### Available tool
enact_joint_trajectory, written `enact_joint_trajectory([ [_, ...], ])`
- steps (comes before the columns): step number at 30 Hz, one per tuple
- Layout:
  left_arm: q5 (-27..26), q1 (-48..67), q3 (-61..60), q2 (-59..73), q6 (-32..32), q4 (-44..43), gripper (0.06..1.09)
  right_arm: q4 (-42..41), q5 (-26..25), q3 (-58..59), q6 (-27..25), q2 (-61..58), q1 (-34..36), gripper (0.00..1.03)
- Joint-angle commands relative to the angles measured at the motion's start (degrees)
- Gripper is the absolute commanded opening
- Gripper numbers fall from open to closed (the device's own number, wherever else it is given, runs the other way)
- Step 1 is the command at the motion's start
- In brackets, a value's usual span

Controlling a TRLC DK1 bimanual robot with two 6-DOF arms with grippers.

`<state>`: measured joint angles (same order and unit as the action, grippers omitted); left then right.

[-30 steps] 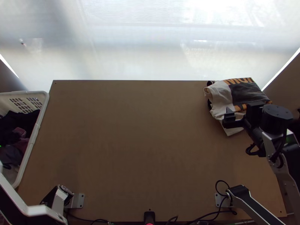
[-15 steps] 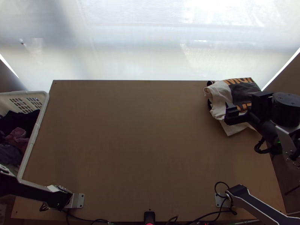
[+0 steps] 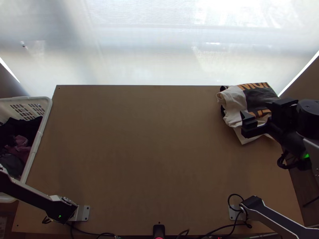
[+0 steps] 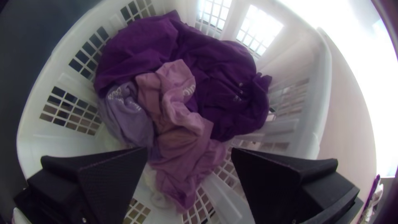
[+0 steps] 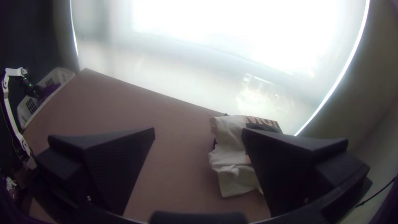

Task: Fold the t-shirt

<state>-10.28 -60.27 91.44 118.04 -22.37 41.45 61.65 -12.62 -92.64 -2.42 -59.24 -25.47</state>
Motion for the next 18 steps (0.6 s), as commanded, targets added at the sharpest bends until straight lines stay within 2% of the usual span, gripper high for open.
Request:
enact_joint_trajectory([
  [1, 3.0, 3.7, -0.3, 6.9, 2.8, -12.4, 1.04, 1.5, -0.1, -1.0, -0.5, -0.8, -2.5, 0.98],
  [10, 9.0, 5.7, 0.0, 15.1, 4.3, -23.8, 1.04, 2.2, -0.1, -2.3, -0.8, -3.6, -3.6, 0.98],
  [18, 12.0, 6.3, 5.5, 20.5, 4.3, -25.7, 1.01, 2.2, -0.1, -6.1, -1.1, -8.0, -4.3, 0.98],
])
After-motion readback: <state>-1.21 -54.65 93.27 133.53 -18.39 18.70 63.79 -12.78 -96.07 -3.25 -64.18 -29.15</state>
